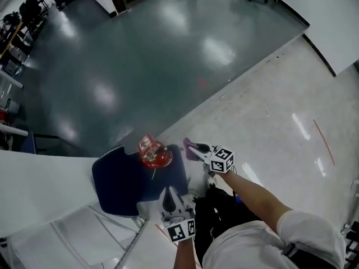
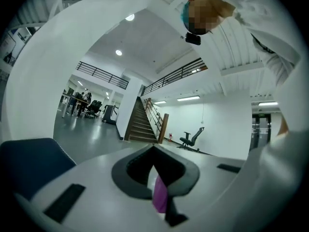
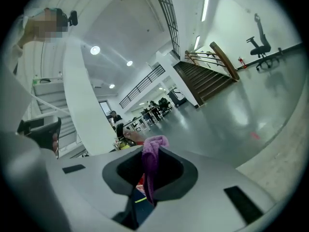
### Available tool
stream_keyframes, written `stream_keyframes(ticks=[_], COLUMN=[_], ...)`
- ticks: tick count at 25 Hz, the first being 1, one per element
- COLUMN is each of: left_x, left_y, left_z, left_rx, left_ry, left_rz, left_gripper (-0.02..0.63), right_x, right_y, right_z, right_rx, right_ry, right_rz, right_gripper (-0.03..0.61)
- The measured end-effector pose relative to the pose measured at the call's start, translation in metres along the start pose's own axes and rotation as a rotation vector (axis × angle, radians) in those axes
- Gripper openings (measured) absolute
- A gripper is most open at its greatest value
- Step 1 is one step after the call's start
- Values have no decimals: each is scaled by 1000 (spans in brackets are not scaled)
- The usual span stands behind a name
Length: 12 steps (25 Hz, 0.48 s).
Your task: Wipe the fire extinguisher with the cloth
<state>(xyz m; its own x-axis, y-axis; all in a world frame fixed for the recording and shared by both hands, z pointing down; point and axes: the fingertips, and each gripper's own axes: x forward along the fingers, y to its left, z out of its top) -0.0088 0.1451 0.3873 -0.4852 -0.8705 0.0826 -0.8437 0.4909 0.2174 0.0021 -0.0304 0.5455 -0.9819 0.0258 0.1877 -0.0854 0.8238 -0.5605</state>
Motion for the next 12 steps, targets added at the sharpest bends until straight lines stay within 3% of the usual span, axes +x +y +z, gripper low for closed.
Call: stream_keyframes(ticks=[5,12], left_x=[8,15], left_y=[3,8], left_z=[-37,-96], left_rx=[-5,-11], left_ry=[25,-11], left_rz=[-16,-19], left_gripper=[5,5], right_x=[12,66], right_y=[-32,-85], right_z=[-78,-165], right_rx=[64,77], right_ry=[30,19], right_rz=[-39,-8], right_gripper=[55,54])
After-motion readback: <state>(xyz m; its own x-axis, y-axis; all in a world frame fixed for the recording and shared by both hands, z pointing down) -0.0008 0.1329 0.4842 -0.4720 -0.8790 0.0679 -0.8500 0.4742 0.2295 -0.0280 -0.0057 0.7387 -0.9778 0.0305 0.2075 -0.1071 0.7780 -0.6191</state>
